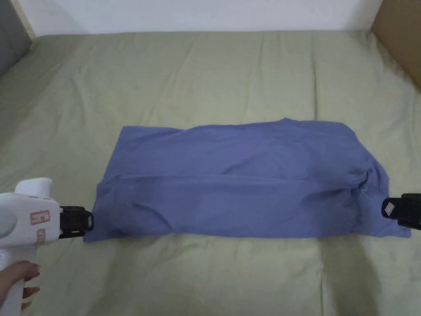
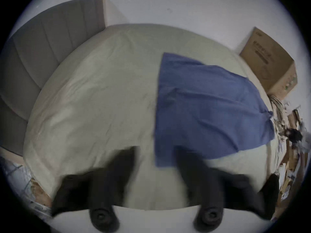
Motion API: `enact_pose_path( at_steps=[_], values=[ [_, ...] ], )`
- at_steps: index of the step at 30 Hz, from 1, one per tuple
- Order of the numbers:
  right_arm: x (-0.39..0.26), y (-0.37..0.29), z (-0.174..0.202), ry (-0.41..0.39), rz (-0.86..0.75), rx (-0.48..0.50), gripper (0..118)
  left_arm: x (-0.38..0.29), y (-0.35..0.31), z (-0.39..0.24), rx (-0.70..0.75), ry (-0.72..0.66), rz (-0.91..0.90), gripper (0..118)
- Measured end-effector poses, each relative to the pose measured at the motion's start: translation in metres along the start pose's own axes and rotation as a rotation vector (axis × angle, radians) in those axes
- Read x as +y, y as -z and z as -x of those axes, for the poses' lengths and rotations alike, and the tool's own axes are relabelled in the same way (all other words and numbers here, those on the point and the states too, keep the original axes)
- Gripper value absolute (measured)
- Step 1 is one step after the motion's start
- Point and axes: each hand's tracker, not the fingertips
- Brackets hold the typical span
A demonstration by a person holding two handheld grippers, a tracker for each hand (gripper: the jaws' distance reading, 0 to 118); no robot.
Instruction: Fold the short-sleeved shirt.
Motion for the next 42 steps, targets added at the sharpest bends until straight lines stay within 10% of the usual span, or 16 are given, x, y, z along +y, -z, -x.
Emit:
enact_pose_path(
  at_steps=[1, 2, 9, 11, 14, 15, 18, 21, 27, 29, 31, 42],
  values=[
    [-0.001, 0.0, 0.002, -0.001, 0.011, -0.007, 0, 0.001, 0.008, 0.002, 0.008, -0.027, 0.017, 111],
    [-0.002, 0.002, 0.001, -0.007, 0.021, -0.019, 0, 0.0, 0.015, 0.002, 0.006, -0.052, 0.03, 118],
    [-0.001, 0.018, -0.016, -0.017, 0.051, -0.087, 0, 0.009, 0.038, -0.033, -0.056, 0.059, 0.144, 107],
    [0.002, 0.024, -0.024, -0.014, 0.05, -0.134, 0, 0.013, 0.03, -0.051, 0.024, 0.199, 0.122, 88],
    [0.007, 0.031, -0.04, 0.038, 0.045, -0.094, 0, 0.011, 0.016, -0.052, -0.051, 0.225, 0.07, 12],
    [0.01, 0.035, -0.045, 0.075, 0.045, -0.067, 6, 0.015, 0.01, -0.051, -0.049, 0.209, 0.067, 7],
    [0.017, 0.045, -0.058, 0.137, 0.029, -0.087, 90, 0.017, -0.006, -0.038, -0.102, 0.148, 0.03, 7],
    [0.021, 0.066, -0.068, 0.183, 0.105, -0.097, 108, 0.019, -0.016, -0.031, -0.12, 0.112, -0.001, 7],
    [0.009, 0.091, -0.072, 0.2, 0.234, -0.083, 103, 0.017, -0.019, -0.035, -0.107, 0.123, -0.005, 7],
    [0.011, 0.081, -0.067, 0.145, 0.205, -0.085, 76, 0.014, -0.015, -0.034, -0.101, 0.129, 0.004, 7],
    [0.012, 0.073, -0.069, 0.132, 0.18, -0.053, 10, 0.013, -0.015, -0.033, -0.105, 0.12, 0.011, 7],
    [-0.004, 0.008, -0.089, 0.156, 0.183, -0.046, 10, -0.009, -0.038, -0.018, -0.138, 0.18, 0.067, 7]
  ],
)
